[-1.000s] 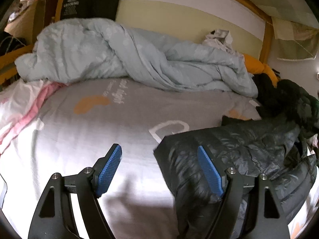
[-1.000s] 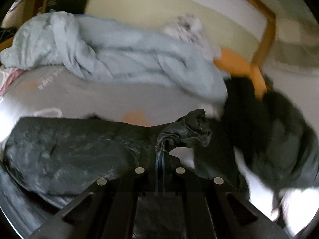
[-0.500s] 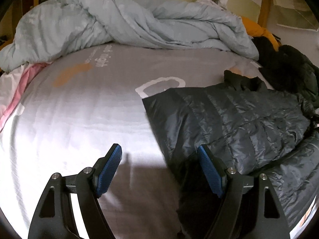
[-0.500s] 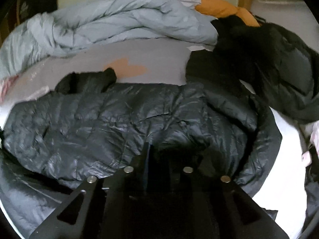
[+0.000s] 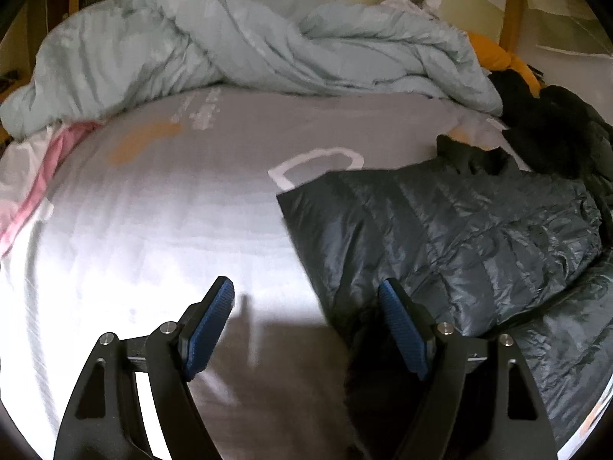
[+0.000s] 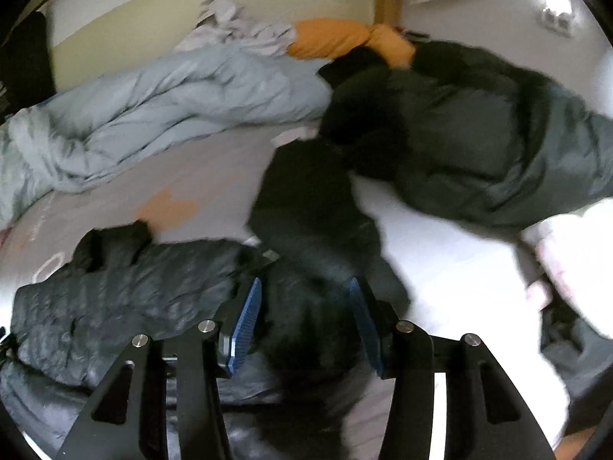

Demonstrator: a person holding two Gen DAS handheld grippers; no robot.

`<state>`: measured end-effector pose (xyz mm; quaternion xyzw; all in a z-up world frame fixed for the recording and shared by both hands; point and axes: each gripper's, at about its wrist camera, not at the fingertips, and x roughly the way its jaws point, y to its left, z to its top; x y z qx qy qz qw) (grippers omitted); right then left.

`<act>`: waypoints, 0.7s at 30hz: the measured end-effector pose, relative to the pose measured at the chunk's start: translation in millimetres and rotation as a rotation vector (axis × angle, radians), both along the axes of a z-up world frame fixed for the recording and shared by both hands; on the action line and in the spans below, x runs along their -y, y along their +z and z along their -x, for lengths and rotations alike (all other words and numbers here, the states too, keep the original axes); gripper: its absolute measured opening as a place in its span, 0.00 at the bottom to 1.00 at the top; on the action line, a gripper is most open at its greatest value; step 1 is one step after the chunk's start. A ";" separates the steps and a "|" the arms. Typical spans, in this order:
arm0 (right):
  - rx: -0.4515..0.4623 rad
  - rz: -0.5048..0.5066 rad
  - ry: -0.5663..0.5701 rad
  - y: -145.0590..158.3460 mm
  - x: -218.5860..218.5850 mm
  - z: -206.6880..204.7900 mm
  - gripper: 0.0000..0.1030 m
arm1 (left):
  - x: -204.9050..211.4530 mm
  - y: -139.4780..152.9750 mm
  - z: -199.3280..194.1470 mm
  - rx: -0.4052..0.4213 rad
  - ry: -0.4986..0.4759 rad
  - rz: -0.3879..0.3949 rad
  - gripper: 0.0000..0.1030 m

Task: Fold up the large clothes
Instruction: 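Grasp the jacket edge with the right gripper and fold it inward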

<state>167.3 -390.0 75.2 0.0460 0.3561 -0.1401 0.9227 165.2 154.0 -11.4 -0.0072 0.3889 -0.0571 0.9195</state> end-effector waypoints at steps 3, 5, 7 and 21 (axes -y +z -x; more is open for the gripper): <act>-0.007 -0.002 -0.010 4.3 11.4 -3.6 0.50 | 2.2 8.6 3.7 0.039 -0.005 -0.013 0.74; -0.011 0.007 -0.015 4.5 16.8 -3.7 0.50 | 2.8 14.0 5.4 0.068 0.002 -0.026 0.74; -0.017 0.004 -0.028 2.5 25.4 -4.1 0.54 | 2.5 20.7 6.8 0.096 0.003 -0.033 0.75; -0.097 -0.289 -0.049 -48.6 106.7 -35.2 0.56 | 33.4 76.9 74.6 0.303 -0.078 0.028 0.75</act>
